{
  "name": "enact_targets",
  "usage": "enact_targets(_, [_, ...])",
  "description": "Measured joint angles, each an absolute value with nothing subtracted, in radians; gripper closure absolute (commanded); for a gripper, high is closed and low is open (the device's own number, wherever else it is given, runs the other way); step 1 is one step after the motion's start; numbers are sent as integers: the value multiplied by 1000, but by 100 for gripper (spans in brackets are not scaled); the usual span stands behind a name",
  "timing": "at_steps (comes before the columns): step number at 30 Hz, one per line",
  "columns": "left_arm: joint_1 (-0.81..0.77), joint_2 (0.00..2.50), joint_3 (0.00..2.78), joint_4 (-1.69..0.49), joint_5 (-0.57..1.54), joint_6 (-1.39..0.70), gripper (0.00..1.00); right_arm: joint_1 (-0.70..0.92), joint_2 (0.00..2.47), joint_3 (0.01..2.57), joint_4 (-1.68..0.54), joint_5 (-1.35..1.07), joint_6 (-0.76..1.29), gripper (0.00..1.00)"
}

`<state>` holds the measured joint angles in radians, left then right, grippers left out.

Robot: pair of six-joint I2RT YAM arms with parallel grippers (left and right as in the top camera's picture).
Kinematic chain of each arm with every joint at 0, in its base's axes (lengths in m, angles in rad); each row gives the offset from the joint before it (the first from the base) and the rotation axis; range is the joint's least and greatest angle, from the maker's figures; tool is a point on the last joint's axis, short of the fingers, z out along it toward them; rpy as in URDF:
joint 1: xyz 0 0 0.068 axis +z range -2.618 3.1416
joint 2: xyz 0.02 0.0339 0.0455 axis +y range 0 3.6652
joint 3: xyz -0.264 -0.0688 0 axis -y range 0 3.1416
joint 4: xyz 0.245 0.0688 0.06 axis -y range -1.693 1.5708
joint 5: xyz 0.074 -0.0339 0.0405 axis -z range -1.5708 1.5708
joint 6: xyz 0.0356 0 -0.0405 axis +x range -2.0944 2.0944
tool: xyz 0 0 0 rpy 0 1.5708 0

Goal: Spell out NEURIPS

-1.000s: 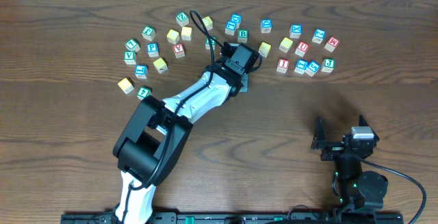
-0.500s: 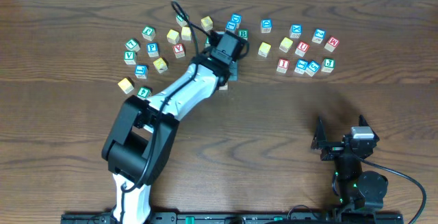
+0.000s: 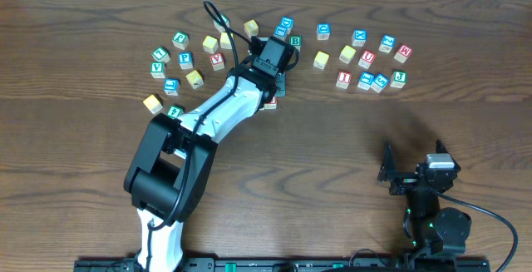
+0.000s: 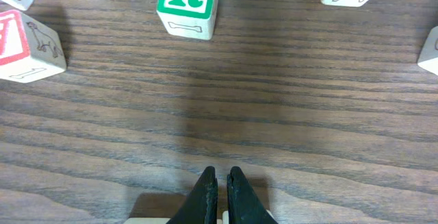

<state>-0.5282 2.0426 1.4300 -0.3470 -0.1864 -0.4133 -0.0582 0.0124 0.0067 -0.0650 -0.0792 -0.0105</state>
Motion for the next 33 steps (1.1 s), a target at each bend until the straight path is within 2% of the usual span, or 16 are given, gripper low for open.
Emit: enact_targets(33, [-550,2080,1430,-353,-133,-392,93,-58,12,7,-65,-79,-10,1])
